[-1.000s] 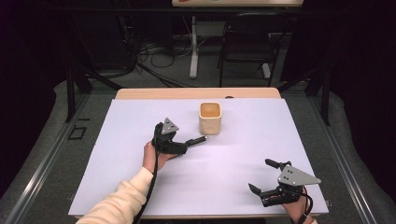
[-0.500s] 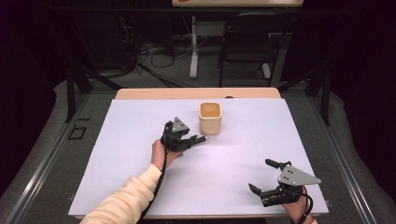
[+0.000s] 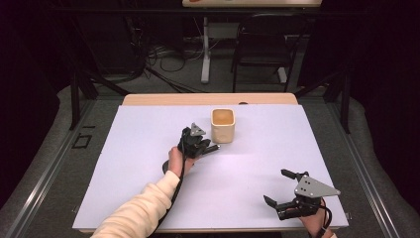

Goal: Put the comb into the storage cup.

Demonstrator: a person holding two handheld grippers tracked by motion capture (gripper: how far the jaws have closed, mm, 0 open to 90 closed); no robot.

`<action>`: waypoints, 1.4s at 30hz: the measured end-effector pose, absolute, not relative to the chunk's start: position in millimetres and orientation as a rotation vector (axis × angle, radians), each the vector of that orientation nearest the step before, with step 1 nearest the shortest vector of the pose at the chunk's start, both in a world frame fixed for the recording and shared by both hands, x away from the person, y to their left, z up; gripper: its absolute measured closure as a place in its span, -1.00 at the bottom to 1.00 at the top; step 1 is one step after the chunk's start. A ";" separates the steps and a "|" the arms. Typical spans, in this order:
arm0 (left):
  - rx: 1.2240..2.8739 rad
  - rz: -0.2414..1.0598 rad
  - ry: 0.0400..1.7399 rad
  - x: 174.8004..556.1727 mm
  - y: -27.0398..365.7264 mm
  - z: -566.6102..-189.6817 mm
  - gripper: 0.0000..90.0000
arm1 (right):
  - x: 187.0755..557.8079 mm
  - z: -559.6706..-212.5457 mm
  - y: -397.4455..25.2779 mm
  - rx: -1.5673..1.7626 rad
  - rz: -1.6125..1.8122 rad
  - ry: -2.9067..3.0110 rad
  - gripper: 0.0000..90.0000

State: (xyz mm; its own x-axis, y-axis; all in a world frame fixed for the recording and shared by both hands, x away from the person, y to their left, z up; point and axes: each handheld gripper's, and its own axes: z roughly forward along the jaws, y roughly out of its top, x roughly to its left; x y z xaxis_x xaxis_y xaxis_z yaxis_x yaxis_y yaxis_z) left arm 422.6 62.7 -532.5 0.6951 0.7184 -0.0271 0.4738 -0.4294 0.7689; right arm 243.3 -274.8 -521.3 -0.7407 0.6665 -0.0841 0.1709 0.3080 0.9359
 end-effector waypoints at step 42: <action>2.216 0.405 0.886 435.2 32.4 -550.5 1.00 | 242.3 -520.8 -275.2 0.733 1.425 2.130 -1.00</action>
